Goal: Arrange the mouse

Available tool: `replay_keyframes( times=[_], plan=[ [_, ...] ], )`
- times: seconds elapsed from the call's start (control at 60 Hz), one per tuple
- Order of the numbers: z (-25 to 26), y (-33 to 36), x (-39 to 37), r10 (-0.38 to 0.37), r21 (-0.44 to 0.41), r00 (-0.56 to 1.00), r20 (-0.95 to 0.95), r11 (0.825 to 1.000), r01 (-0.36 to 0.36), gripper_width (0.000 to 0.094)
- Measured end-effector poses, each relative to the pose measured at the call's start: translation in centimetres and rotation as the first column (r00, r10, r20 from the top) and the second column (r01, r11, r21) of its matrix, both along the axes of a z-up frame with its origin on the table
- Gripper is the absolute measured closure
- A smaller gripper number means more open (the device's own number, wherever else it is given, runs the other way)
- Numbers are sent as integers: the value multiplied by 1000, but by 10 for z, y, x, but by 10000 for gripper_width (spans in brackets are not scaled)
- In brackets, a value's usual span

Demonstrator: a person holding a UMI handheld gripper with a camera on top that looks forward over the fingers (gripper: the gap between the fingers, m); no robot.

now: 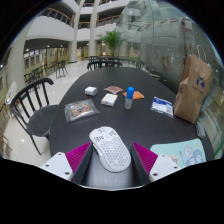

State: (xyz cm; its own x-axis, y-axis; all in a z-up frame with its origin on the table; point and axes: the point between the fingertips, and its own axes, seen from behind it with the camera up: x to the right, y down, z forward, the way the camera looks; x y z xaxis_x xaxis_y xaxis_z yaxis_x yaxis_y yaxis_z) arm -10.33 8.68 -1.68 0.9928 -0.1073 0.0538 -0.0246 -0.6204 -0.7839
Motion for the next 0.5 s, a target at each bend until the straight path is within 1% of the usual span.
replay_keyframes(
  times=[0.067,0.083,0.117,0.133,0.15,0.183,0.217,0.233,0.25,0.267,0.3,0.35,0.4,0.45,0.5],
  plan=[
    [-2,33,13,-3,-5,999,-36,1000,3,133],
    [-2,14,-4,-11,-3,999,-48,1000,11,148],
    [-3,22,1,-28,-4,998,-54,1000,28,207],
    [-3,24,4,-39,-7,998,-49,999,39,256],
    [-4,29,11,-45,-13,998,-48,999,45,271],
    [-4,15,2,-64,-22,996,-54,998,63,308],
    [-4,15,3,-87,-29,995,-43,996,86,385],
    [-3,14,1,-94,-31,995,-34,995,93,406],
    [-3,14,-1,-98,-31,995,-27,995,97,429],
    [-2,15,-2,-101,-31,995,-13,994,101,476],
    [-4,13,7,-93,-45,996,6,995,93,508],
    [2,7,4,-78,-74,997,19,994,79,545],
    [14,-6,18,-75,-88,995,58,993,80,545],
    [45,-31,53,-125,-55,987,99,990,131,544],
    [77,-62,91,-189,-13,976,110,981,192,540]
  ],
)
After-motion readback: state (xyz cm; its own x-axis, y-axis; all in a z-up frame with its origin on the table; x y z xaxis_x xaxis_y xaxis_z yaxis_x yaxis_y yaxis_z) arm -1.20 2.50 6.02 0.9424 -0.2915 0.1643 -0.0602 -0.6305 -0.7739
